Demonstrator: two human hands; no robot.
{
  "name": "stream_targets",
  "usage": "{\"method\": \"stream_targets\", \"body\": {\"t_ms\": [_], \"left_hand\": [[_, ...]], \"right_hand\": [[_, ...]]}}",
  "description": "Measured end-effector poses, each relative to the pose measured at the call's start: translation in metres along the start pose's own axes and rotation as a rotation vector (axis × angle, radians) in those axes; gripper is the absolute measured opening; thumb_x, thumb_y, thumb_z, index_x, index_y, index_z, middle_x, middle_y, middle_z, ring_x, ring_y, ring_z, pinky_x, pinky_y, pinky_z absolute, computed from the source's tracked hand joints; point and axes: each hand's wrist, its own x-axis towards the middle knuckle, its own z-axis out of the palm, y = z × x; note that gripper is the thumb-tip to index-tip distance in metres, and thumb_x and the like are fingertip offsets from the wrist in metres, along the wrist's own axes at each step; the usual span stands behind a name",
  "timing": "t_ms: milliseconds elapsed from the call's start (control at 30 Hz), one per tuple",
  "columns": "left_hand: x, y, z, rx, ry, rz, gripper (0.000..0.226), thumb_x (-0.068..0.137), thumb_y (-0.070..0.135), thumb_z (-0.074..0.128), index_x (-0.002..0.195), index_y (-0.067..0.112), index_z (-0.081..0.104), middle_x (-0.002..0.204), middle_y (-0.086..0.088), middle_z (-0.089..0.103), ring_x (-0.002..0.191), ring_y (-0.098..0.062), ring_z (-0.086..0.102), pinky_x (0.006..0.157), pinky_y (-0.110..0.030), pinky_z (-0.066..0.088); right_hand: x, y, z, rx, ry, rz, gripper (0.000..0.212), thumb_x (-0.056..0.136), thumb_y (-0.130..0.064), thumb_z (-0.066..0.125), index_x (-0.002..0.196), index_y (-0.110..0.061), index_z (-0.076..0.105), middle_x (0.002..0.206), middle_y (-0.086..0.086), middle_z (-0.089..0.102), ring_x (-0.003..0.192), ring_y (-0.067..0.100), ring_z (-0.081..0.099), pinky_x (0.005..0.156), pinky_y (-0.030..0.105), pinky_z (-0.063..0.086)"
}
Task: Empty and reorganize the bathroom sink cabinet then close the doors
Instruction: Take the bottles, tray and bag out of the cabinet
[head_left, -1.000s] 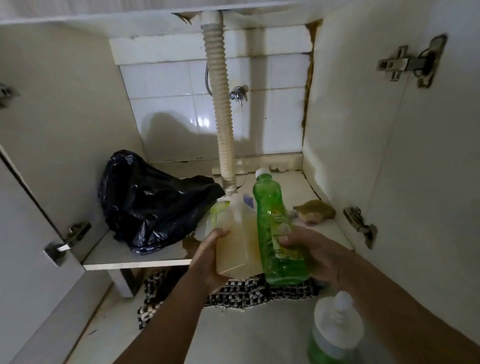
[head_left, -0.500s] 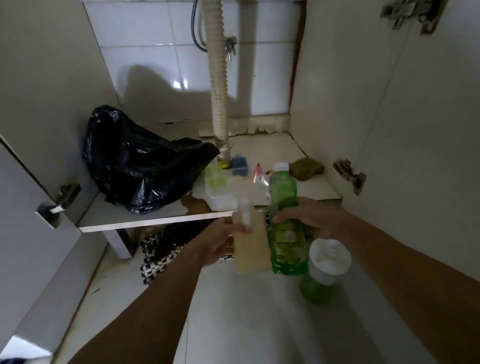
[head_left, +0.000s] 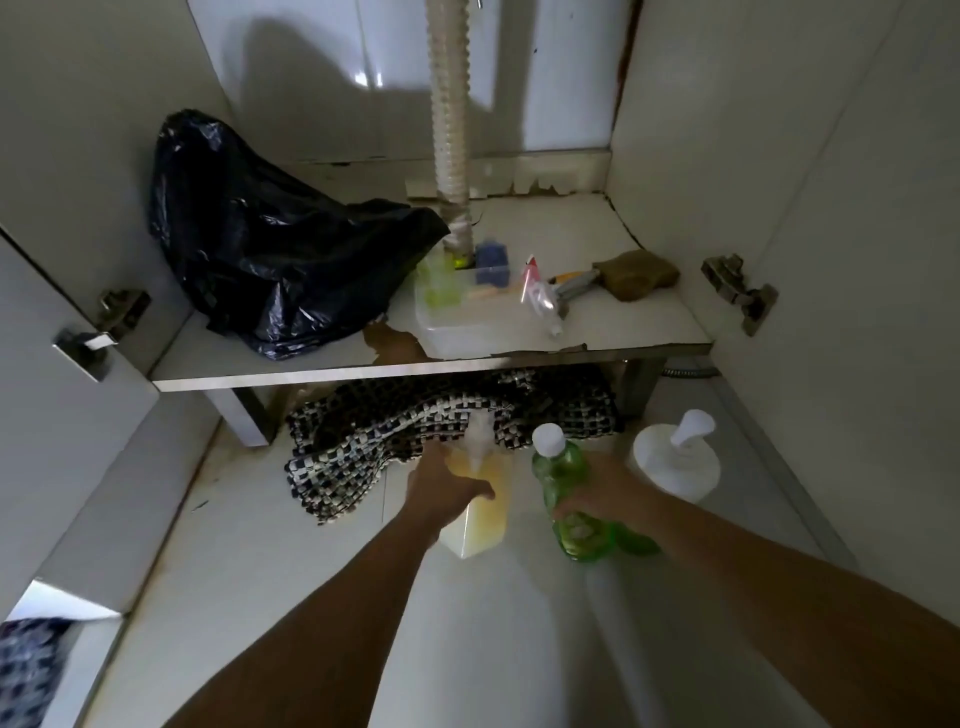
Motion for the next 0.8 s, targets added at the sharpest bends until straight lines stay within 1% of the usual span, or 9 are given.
{"method": "stream_targets", "body": {"t_ms": [33,100,167,267,367,400,567,700,800], "left_hand": [[0.0,-0.004,0.002,-0.002,0.014,-0.004,0.076,0.064,0.013,0.083,0.127,0.012,0.04,0.119,-0.008,0.049,0.107,-0.027,0.048,0.074,-0.029,0.041],[-0.002,-0.011,0.01,-0.018,0.036,-0.009,0.076,0.064,0.012,0.082,0.126,0.015,0.039,0.117,-0.007,0.051,0.104,-0.026,0.049,0.069,-0.028,0.042],[-0.005,-0.022,0.02,-0.04,0.048,-0.024,0.074,0.064,0.011,0.082,0.125,0.016,0.04,0.114,-0.007,0.053,0.101,-0.026,0.051,0.072,-0.03,0.043],[-0.012,-0.035,0.033,-0.067,0.061,-0.032,0.073,0.066,0.01,0.081,0.126,0.018,0.039,0.109,-0.004,0.051,0.098,-0.026,0.051,0.074,-0.029,0.043],[-0.018,-0.04,0.044,-0.087,0.057,-0.018,0.071,0.068,0.009,0.08,0.125,0.021,0.038,0.103,-0.001,0.052,0.093,-0.023,0.051,0.067,-0.027,0.042],[-0.02,-0.041,0.047,-0.083,0.054,0.001,0.071,0.068,0.009,0.08,0.124,0.021,0.038,0.103,0.0,0.052,0.093,-0.023,0.051,0.067,-0.027,0.042],[-0.024,-0.045,0.056,0.043,0.024,0.088,0.075,0.065,0.013,0.083,0.124,0.019,0.038,0.106,0.003,0.054,0.093,-0.022,0.053,0.071,-0.023,0.04],[-0.025,-0.048,0.06,0.137,0.004,0.149,0.078,0.062,0.02,0.086,0.123,0.018,0.037,0.106,0.006,0.053,0.09,-0.016,0.053,0.072,-0.021,0.039],[-0.022,-0.047,0.058,0.173,-0.031,0.134,0.086,0.063,0.022,0.087,0.13,0.018,0.033,0.118,-0.001,0.057,0.096,-0.019,0.055,0.079,-0.025,0.043]], "right_hand": [[0.002,0.003,0.002,-0.01,-0.002,-0.014,0.043,0.068,-0.017,0.08,0.103,-0.017,0.054,0.102,0.005,0.06,0.098,0.024,0.06,0.09,0.038,0.051],[0.005,0.008,0.005,0.015,0.02,-0.023,0.039,0.069,-0.011,0.079,0.102,-0.012,0.059,0.095,0.005,0.061,0.094,0.026,0.062,0.085,0.036,0.051],[0.008,0.011,0.004,0.07,0.041,-0.003,0.04,0.069,-0.006,0.078,0.105,-0.006,0.062,0.094,0.008,0.064,0.093,0.027,0.063,0.084,0.034,0.051],[0.016,0.016,0.002,0.14,0.052,0.018,0.048,0.062,-0.009,0.081,0.107,-0.014,0.063,0.102,0.009,0.069,0.099,0.028,0.065,0.092,0.043,0.051],[0.021,0.019,0.001,0.213,0.053,0.038,0.044,0.064,-0.006,0.082,0.102,-0.02,0.061,0.101,0.004,0.067,0.1,0.026,0.064,0.095,0.041,0.049],[0.022,0.019,0.002,0.227,0.052,0.041,0.045,0.066,-0.004,0.081,0.102,-0.02,0.06,0.101,0.004,0.066,0.101,0.025,0.063,0.095,0.041,0.049],[0.024,0.021,0.0,0.281,0.033,0.038,0.051,0.067,0.004,0.078,0.107,-0.019,0.056,0.106,0.003,0.063,0.106,0.025,0.059,0.098,0.041,0.046],[0.024,0.023,-0.003,0.335,0.007,0.039,0.06,0.065,0.004,0.08,0.118,-0.01,0.058,0.113,0.007,0.067,0.109,0.027,0.061,0.101,0.045,0.046],[0.022,0.024,-0.004,0.369,0.0,0.047,0.061,0.065,0.004,0.08,0.119,-0.011,0.057,0.113,0.008,0.066,0.107,0.027,0.061,0.1,0.046,0.046]]}}
